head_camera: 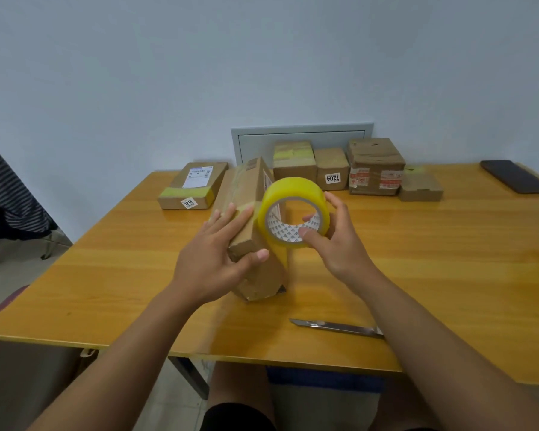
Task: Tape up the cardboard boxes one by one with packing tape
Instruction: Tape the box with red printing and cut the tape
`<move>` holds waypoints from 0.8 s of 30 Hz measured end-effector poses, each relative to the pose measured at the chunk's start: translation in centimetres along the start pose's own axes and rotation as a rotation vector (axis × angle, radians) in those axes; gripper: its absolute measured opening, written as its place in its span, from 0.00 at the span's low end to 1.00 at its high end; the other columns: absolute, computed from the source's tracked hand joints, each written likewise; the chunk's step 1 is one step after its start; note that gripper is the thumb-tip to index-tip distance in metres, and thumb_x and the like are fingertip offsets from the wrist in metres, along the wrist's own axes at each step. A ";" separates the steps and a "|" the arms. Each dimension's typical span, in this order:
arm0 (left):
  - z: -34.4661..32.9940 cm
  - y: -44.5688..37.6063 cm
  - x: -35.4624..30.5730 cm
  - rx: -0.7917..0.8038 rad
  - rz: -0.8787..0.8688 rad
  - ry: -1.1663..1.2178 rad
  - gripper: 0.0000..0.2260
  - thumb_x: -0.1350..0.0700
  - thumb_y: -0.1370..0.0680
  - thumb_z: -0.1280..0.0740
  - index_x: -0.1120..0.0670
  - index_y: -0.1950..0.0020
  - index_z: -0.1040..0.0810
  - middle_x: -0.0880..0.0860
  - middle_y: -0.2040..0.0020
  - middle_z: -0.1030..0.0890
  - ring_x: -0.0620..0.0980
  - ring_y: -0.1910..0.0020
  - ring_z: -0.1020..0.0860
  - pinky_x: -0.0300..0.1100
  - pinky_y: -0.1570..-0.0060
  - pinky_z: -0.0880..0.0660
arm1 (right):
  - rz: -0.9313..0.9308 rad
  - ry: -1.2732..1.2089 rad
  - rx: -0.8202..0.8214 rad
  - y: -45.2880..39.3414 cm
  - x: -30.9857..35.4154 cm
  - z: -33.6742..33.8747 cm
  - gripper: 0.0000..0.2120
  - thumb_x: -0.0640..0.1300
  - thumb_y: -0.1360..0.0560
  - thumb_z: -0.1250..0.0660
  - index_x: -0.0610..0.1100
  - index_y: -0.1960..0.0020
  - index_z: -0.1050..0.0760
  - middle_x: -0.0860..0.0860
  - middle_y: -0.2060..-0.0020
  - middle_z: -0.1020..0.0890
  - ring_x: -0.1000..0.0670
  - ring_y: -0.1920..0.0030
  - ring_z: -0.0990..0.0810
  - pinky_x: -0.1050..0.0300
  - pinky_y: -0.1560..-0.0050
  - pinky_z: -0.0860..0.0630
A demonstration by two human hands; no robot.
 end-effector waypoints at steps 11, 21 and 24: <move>-1.9 0.6 3.3 -0.134 -0.034 0.521 0.29 0.38 0.22 0.38 0.40 0.22 0.40 0.47 0.27 0.28 0.45 0.29 0.29 0.49 0.38 0.23 | 0.180 0.121 0.012 -1.4 4.0 -2.3 0.36 0.46 0.24 0.29 0.60 0.24 0.45 0.60 0.41 0.27 0.60 0.45 0.25 0.61 0.50 0.21; -3.4 2.1 6.1 -0.133 0.176 0.499 0.26 0.44 0.19 0.39 0.45 0.22 0.40 0.39 0.42 0.23 0.34 0.48 0.23 0.31 0.53 0.25 | 0.139 0.190 0.139 -3.5 2.4 -7.7 0.34 0.51 0.25 0.28 0.55 0.26 0.42 0.54 0.40 0.24 0.53 0.42 0.23 0.46 0.42 0.23; -3.5 2.7 6.8 -0.213 0.245 0.355 0.21 0.49 0.19 0.37 0.52 0.27 0.31 0.48 0.43 0.19 0.45 0.48 0.21 0.36 0.56 0.25 | 0.158 0.270 0.139 -3.6 2.2 -8.5 0.31 0.52 0.25 0.29 0.53 0.27 0.41 0.53 0.43 0.24 0.52 0.43 0.23 0.44 0.44 0.22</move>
Point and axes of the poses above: each hand's wrist, its own y-axis away from the middle knuckle, its own z-axis out of the back of the hand, x = y × z, the point moved 6 cm from there along -y, towards the middle knuckle
